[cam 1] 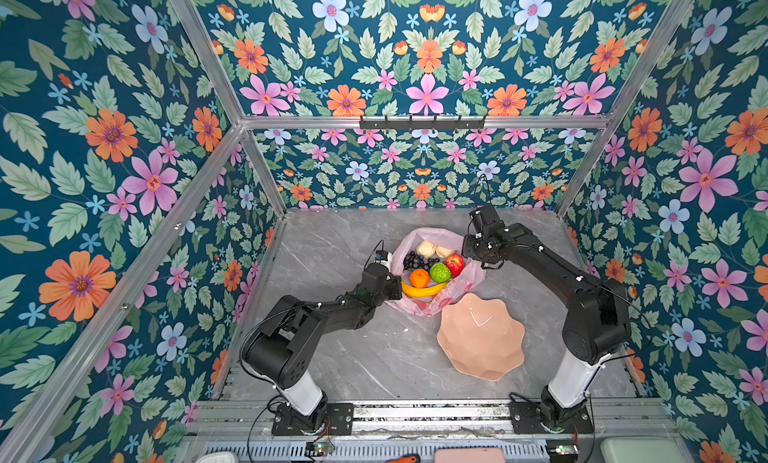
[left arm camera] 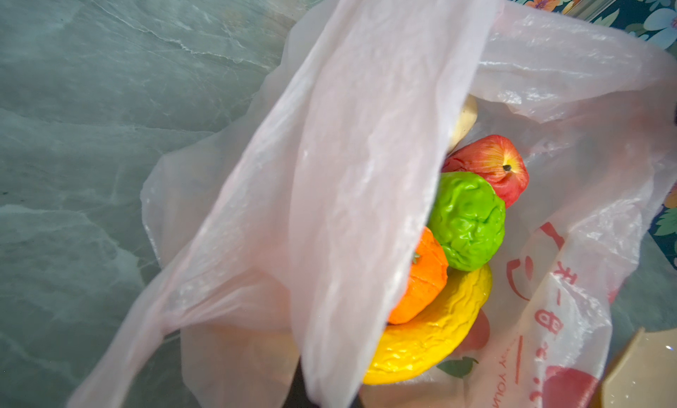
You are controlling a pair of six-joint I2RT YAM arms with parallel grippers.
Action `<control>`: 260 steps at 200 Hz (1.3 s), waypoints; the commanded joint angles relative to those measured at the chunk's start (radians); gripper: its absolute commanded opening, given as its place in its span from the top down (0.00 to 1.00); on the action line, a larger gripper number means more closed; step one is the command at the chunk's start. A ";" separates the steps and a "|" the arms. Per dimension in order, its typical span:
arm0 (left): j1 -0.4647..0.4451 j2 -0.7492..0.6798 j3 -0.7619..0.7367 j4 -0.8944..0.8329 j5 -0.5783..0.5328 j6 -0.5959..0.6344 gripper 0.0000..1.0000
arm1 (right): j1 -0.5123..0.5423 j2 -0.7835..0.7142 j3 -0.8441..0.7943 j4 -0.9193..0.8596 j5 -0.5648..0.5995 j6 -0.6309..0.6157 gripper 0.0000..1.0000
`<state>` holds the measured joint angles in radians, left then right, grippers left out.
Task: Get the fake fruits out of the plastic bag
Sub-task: 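Lower the right gripper into the bag toward the green pear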
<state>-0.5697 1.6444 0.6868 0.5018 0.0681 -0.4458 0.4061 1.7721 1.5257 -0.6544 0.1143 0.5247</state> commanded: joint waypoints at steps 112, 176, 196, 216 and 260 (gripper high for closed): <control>-0.002 -0.033 -0.014 0.027 -0.008 0.012 1.00 | 0.125 0.179 0.151 -0.029 -0.109 0.133 0.37; -0.002 -0.031 -0.011 0.027 -0.005 0.012 1.00 | 0.129 0.235 0.131 -0.016 -0.097 0.164 0.36; -0.002 -0.028 -0.010 0.027 -0.002 0.012 1.00 | 0.135 0.256 0.138 -0.022 -0.090 0.154 0.35; -0.002 -0.029 -0.010 0.026 -0.003 0.012 1.00 | 0.145 0.272 0.156 -0.042 -0.061 0.144 0.35; -0.001 -0.029 -0.009 0.024 -0.004 0.013 1.00 | 0.196 0.314 0.240 -0.117 0.059 0.104 0.35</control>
<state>-0.5720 1.6165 0.6739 0.5014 0.0643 -0.4419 0.5777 2.0663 1.7206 -0.7074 0.0746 0.6640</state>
